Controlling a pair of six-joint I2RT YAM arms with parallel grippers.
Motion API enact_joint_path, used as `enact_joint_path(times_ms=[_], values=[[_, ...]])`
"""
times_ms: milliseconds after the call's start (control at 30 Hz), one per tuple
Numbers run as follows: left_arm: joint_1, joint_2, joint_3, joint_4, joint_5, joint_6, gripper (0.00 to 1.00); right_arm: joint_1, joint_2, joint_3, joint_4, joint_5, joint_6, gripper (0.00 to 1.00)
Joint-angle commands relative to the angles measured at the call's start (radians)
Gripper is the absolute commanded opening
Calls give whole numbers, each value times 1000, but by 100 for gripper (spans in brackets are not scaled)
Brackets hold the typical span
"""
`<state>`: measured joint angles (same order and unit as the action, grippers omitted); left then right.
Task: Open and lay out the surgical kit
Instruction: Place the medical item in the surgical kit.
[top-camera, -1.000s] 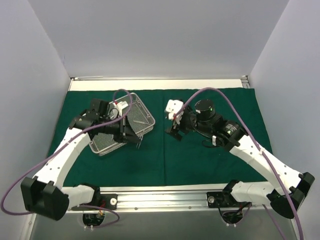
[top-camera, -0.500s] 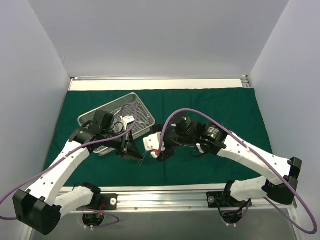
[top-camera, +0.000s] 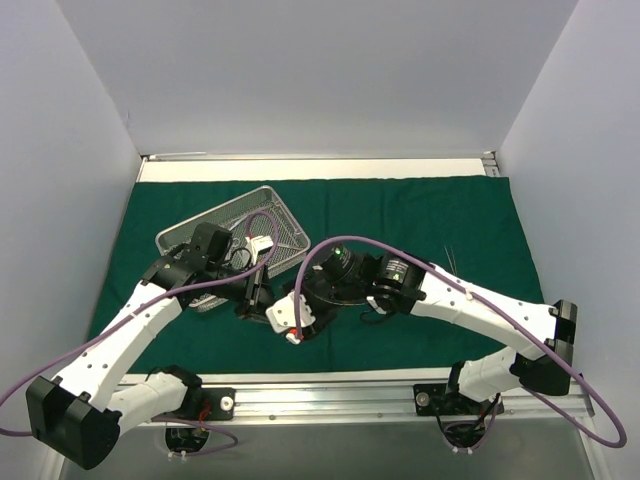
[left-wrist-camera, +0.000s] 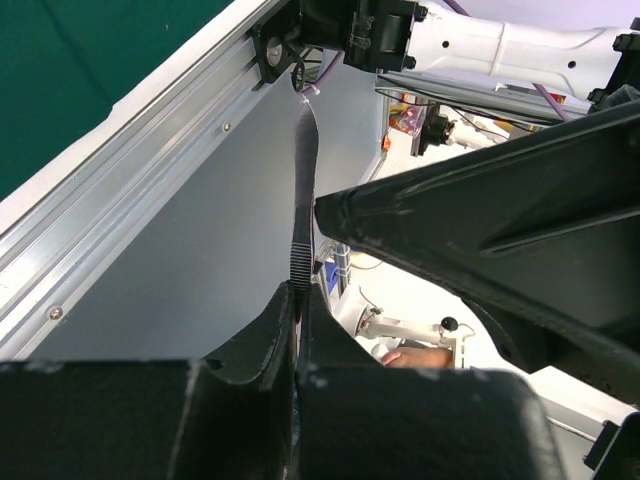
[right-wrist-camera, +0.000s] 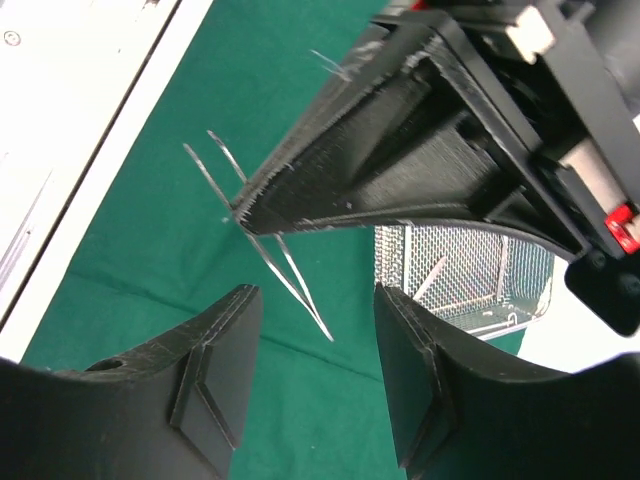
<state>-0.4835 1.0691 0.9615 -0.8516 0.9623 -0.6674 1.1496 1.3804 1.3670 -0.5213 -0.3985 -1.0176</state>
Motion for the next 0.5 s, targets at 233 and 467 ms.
enact_joint_path(times_ms=[233, 467], values=[[-26, 11, 11, 42, 36, 8, 2, 39, 8, -17, -5, 29, -1, 38], [-30, 22, 28, 51, 43, 3, 2, 52, 5, -42, 0, 32, -7, 34]])
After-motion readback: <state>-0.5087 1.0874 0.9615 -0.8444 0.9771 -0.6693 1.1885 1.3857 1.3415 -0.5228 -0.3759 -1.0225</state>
